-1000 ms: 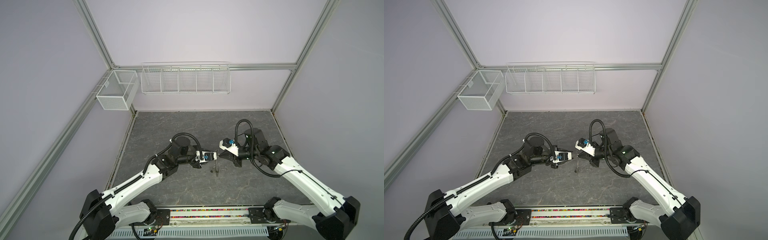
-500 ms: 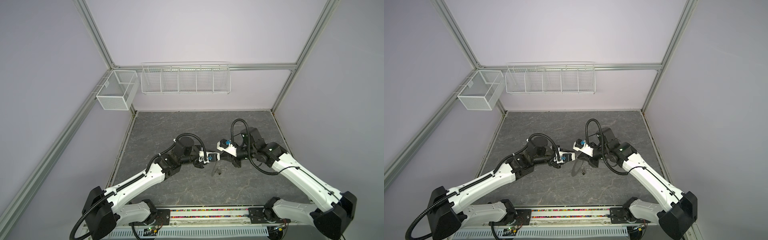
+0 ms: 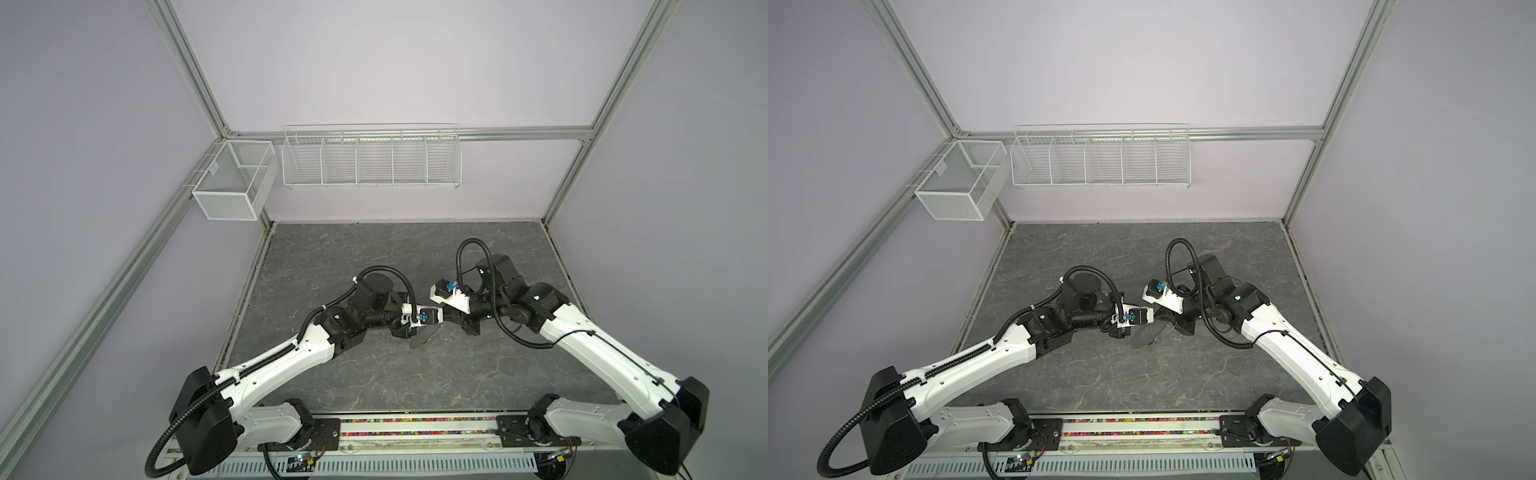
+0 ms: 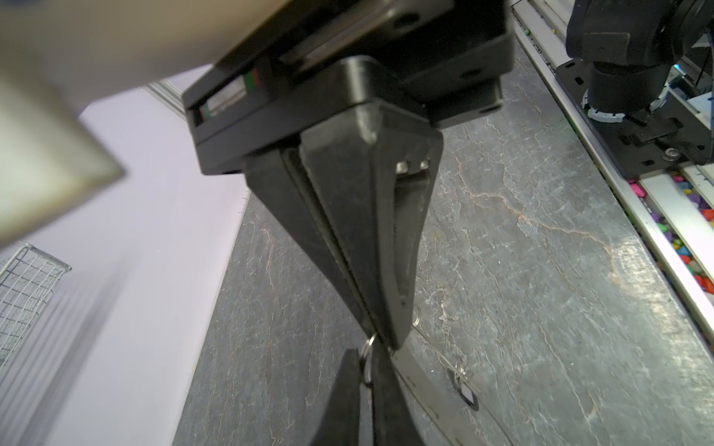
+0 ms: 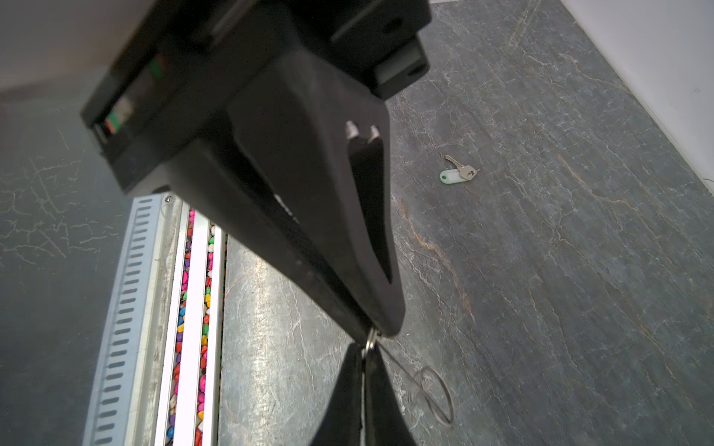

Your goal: Put the keys on the keyring

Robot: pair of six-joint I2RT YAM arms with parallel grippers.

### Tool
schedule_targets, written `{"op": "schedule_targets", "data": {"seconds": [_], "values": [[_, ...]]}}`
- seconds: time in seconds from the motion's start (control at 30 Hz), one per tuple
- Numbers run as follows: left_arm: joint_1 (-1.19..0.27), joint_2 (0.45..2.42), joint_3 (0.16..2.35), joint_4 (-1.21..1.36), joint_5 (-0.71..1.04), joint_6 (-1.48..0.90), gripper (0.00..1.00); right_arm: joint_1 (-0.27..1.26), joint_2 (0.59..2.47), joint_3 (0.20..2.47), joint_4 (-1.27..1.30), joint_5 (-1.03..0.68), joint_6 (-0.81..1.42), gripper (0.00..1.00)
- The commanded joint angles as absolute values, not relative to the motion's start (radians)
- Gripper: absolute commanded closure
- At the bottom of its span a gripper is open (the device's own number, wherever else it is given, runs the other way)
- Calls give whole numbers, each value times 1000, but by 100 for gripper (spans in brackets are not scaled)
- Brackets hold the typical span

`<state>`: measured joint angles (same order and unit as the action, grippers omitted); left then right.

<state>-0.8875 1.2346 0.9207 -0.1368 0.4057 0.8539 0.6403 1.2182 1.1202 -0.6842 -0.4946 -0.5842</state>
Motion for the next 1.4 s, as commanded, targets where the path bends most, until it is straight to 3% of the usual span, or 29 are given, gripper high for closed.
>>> {"op": "schedule_targets", "data": {"seconds": [0.0, 0.17, 0.27, 0.37, 0.5, 0.77, 1.37], "values": [[-891, 1247, 959, -164, 431, 871, 98, 653, 1220, 1147, -683, -508, -611, 93], [-891, 1247, 946, -165, 452, 856, 100, 653, 1202, 1127, -657, -482, -615, 90], [-883, 1232, 918, -104, 480, 783, 100, 641, 1170, 1088, -625, -459, -616, 74], [-834, 1200, 840, 68, 593, 658, 100, 599, 1101, 1025, -549, -463, -584, 70], [-788, 1180, 746, 319, 709, 474, 100, 556, 1008, 935, -427, -511, -533, 70], [-783, 1199, 694, 550, 760, 305, 100, 540, 975, 890, -364, -610, -456, 73], [-782, 1199, 686, 609, 764, 275, 100, 541, 967, 848, -217, -676, -372, 74]]}}
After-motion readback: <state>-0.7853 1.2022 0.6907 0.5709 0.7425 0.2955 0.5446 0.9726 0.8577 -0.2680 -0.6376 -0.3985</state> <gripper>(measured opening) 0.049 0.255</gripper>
